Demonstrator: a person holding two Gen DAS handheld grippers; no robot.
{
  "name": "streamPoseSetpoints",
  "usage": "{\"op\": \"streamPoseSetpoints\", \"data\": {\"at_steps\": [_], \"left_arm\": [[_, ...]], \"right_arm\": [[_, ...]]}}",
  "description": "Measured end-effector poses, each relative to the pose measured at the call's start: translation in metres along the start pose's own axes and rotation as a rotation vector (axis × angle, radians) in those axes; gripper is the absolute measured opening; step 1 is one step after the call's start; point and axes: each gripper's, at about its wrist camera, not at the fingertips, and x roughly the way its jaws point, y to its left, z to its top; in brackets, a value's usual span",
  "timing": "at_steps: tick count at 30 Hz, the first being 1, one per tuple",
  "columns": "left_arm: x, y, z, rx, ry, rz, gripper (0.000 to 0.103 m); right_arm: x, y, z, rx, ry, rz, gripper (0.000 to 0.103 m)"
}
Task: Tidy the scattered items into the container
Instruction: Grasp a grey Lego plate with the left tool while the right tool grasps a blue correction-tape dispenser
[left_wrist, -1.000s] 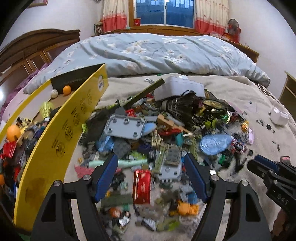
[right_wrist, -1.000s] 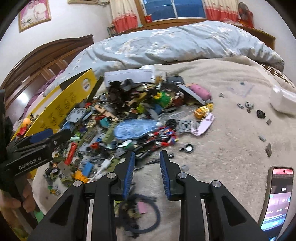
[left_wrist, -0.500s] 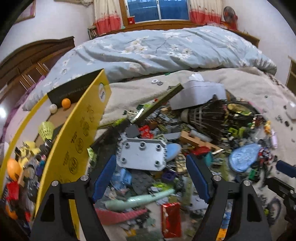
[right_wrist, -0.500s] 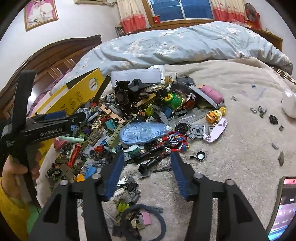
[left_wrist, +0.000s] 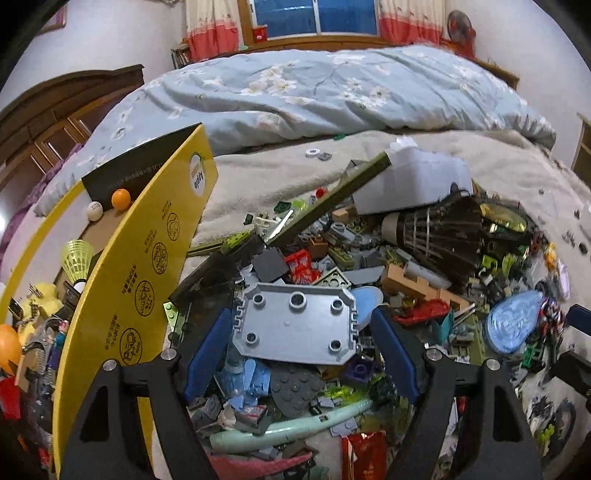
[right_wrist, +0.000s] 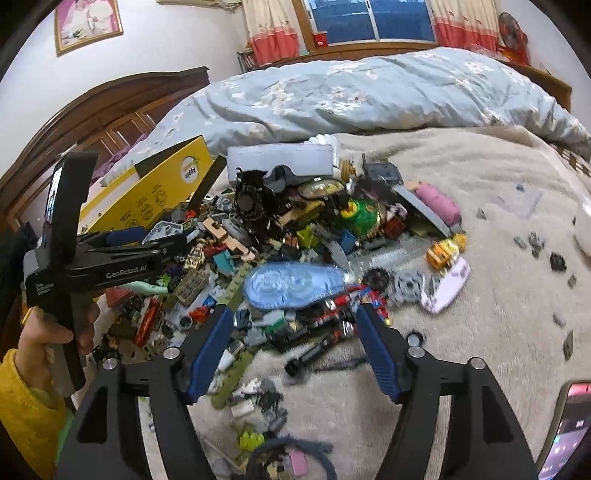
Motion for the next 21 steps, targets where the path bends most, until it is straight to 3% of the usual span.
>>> {"op": "streamPoseSetpoints", "data": {"at_steps": [4,21], "left_arm": [[0.003,0.004,0.002,-0.020,-0.016,-0.032,0.079],[0.007,0.000,-0.004,0.001,-0.068,-0.031,0.081]], "right_arm": [[0.016,0.003,0.009,-0.001,0.012,-0.072,0.081],[0.060,0.024,0.011,-0.128,0.076,-0.134,0.090]]}}
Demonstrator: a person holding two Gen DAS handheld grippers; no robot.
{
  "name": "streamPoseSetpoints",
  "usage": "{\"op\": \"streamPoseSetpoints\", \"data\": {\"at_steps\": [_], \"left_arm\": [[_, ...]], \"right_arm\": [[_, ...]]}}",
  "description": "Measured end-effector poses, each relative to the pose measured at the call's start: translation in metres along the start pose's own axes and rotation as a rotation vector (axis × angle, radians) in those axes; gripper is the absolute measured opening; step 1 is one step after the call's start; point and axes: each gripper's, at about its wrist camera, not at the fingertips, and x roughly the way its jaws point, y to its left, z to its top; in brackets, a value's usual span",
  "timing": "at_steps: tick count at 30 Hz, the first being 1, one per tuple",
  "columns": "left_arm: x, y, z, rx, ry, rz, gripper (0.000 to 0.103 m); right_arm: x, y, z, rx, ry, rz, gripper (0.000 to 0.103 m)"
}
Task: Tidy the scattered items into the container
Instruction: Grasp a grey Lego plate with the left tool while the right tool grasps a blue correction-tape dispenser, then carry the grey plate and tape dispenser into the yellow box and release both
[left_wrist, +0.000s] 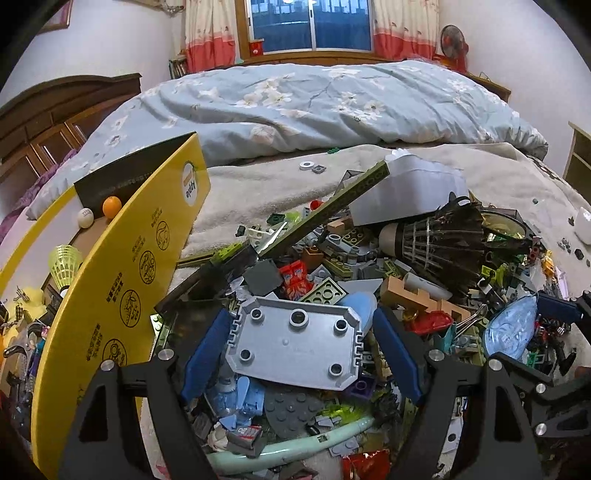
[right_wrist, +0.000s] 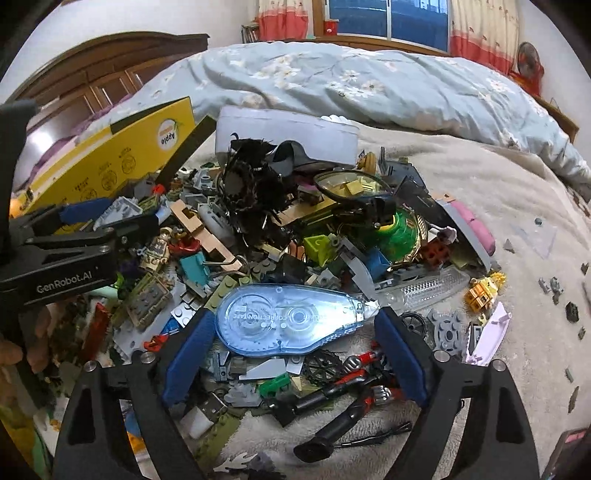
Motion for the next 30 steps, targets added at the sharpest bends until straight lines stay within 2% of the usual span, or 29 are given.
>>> {"op": "streamPoseSetpoints", "data": {"at_steps": [3,6,12,21,30], "left_arm": [[-0.001,0.002,0.000,-0.018,-0.006,-0.007,0.079],[-0.004,0.006,0.000,-0.048,-0.009,-0.037,0.071],[-0.021,0.004,-0.002,-0.072,-0.033,-0.040,0.070],[-0.076,-0.001,0.003,-0.087,-0.101,-0.046,0.070],[-0.146,0.024,0.004,-0.127,-0.165,0.054,0.070]], "right_arm": [[0.000,-0.001,0.000,0.005,-0.003,-0.004,0.089],[-0.002,-0.002,0.000,0.011,-0.009,-0.009,0.089],[-0.020,-0.007,0.000,0.045,-0.051,0.028,0.088],[-0.054,-0.002,0.007,0.042,-0.112,0.076,0.088],[-0.085,0.038,0.023,-0.041,-0.172,0.168,0.088]]}}
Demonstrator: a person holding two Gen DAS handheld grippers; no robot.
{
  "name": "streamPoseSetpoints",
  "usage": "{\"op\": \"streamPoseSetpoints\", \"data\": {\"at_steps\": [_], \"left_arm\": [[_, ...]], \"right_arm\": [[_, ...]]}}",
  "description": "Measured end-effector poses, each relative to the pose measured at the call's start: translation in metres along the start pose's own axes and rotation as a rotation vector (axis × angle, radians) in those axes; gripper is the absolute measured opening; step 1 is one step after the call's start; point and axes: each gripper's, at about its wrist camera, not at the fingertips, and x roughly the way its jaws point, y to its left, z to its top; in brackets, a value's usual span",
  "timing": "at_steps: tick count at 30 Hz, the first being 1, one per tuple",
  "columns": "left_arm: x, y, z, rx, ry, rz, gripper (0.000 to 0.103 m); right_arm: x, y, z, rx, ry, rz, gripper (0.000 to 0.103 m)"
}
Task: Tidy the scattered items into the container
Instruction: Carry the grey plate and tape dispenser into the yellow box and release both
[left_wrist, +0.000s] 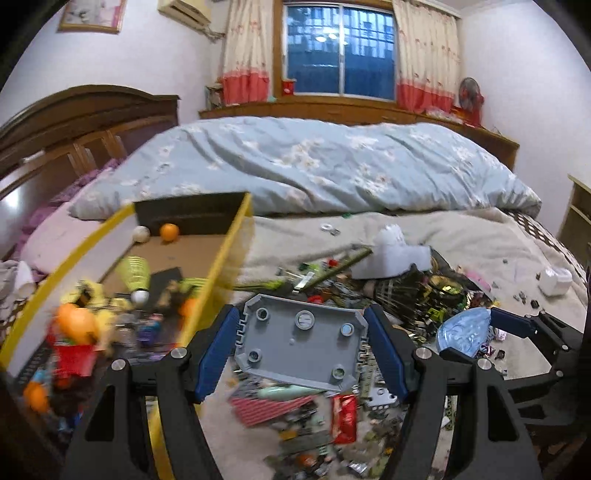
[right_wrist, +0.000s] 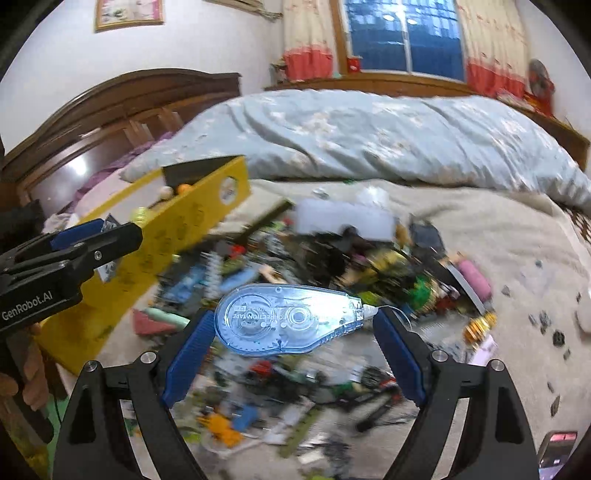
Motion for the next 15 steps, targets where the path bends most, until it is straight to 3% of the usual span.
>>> {"op": "streamPoseSetpoints", "data": {"at_steps": [6,15], "left_arm": [[-0.026,0.042,0.003,-0.032,-0.030,0.107,0.070],[-0.038,0.140,-0.003,-0.136,-0.020,0.294,0.070]], "right_arm": [[0.006,0.052,0.020,-0.067,-0.005,0.114,0.088],[0.047,0.139,0.051,-0.153,0.034,0.263,0.088]]}}
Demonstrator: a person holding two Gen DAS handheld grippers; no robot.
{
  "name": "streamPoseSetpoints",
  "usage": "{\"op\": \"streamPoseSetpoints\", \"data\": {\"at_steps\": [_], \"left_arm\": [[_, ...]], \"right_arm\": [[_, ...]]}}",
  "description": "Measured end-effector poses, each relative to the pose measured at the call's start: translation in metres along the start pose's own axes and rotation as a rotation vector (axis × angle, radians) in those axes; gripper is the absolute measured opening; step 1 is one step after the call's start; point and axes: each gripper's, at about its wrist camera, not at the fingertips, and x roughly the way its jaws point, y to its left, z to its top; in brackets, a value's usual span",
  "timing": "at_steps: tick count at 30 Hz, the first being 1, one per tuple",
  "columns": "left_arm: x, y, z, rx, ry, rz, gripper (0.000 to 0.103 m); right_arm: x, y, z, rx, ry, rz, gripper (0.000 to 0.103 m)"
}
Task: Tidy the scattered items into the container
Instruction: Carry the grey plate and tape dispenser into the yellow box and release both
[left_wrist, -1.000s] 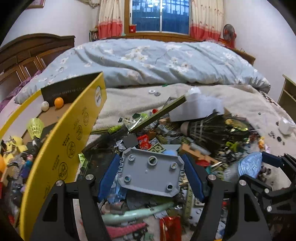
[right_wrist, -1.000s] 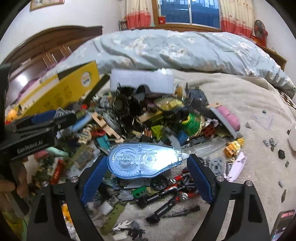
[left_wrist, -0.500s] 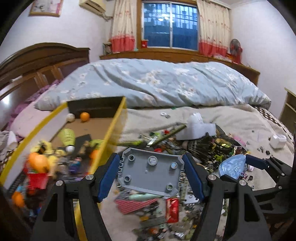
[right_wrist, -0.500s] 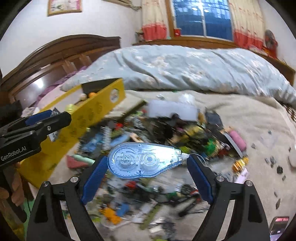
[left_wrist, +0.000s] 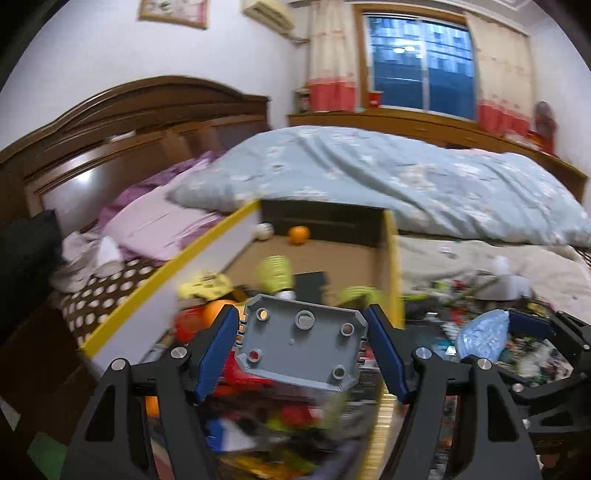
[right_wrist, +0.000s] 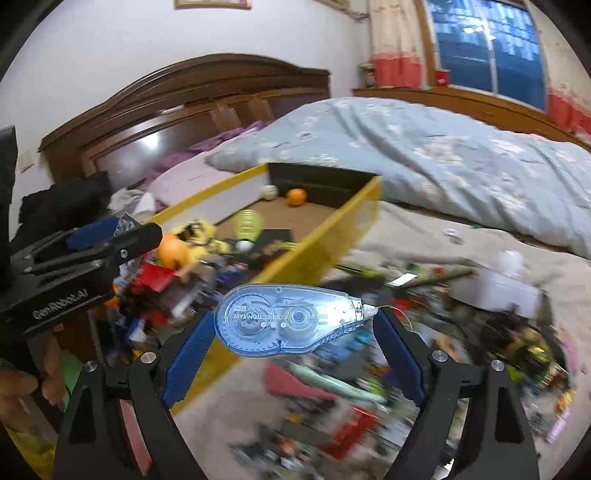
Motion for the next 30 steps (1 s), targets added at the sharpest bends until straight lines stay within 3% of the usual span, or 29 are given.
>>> {"op": "streamPoseSetpoints", "data": {"at_steps": [11,20,22,30], "left_arm": [[0.048,0.075,0.005,-0.101,0.064,0.097,0.070],[0.061,0.085,0.009,-0.096,0.080,0.137,0.072],[0.062,0.084,0.009,-0.091,0.088,0.148,0.079],[0.055,0.077,0.007,-0.090,0.093,0.142,0.079]], "right_arm": [[0.061,0.050,0.036,-0.060,0.039,0.047,0.088],[0.079,0.056,0.044,-0.036,0.057,0.081,0.090],[0.079,0.056,0.044,-0.038,0.055,0.074,0.090],[0.064,0.057,0.046,-0.050,0.017,0.078,0.090]]}}
